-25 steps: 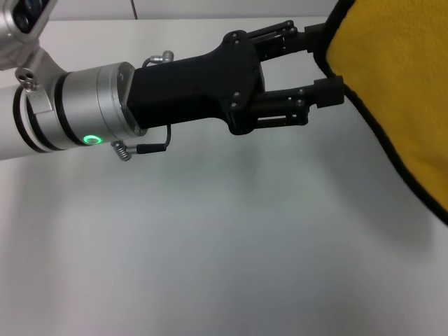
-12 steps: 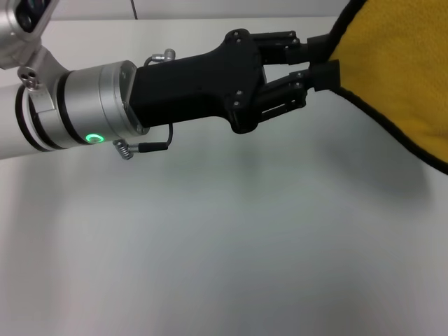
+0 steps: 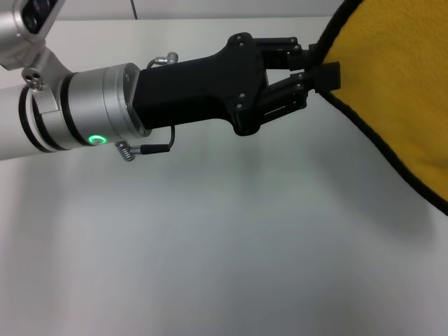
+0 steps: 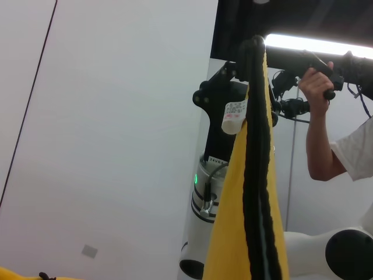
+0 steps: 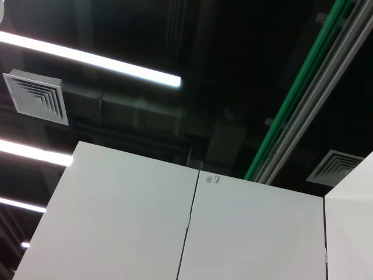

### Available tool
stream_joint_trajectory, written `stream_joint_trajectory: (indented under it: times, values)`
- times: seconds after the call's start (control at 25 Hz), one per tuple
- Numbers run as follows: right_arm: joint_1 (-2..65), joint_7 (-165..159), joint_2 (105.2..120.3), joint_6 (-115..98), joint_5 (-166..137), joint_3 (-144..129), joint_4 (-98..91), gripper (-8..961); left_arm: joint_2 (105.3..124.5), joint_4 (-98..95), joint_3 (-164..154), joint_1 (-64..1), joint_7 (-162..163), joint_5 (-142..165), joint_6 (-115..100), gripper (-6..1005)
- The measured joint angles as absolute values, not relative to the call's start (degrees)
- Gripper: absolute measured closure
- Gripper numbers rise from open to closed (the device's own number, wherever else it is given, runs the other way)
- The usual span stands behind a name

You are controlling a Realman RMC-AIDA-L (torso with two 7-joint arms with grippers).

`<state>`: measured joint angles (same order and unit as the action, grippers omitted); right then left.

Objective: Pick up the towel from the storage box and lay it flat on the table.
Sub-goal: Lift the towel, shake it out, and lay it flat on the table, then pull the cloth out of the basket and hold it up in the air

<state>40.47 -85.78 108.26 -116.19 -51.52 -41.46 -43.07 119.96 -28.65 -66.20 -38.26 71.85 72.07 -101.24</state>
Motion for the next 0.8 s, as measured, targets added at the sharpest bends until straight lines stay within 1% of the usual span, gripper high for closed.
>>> stream_joint_trajectory:
  times: [0.44,0.52,0.6,0.68,0.72,0.8]
  values:
    - [40.13,-85.89,108.72,-116.07,-54.2,-41.57,-42.84,942,119.86,-28.95,-66.31,-38.21,72.02,72.32,-101.5,865]
    - [39.64,-86.05,108.83,-115.26,-54.92,-41.55,-42.82,942,119.55,-29.1,-66.16,-37.69,72.1,72.37,-101.49,887]
    - [38.92,-86.2,108.99,-113.74,-56.63,-41.57,-43.03,941,118.46,-29.7,-66.05,-36.8,72.63,71.91,-101.71,914]
    - [38.3,-86.38,109.2,-112.15,-59.23,-41.57,-43.84,941,116.83,-31.27,-66.03,-35.47,74.54,70.78,-102.04,947]
    - [38.1,-86.73,109.35,-111.33,-60.9,-41.58,-44.49,941,115.43,-33.29,-66.02,-34.05,76.75,69.49,-102.15,964]
    - [37.9,-87.94,109.76,-109.72,-64.34,-41.56,-46.04,941,113.26,-36.63,-66.01,-31.88,79.64,67.68,-102.22,981]
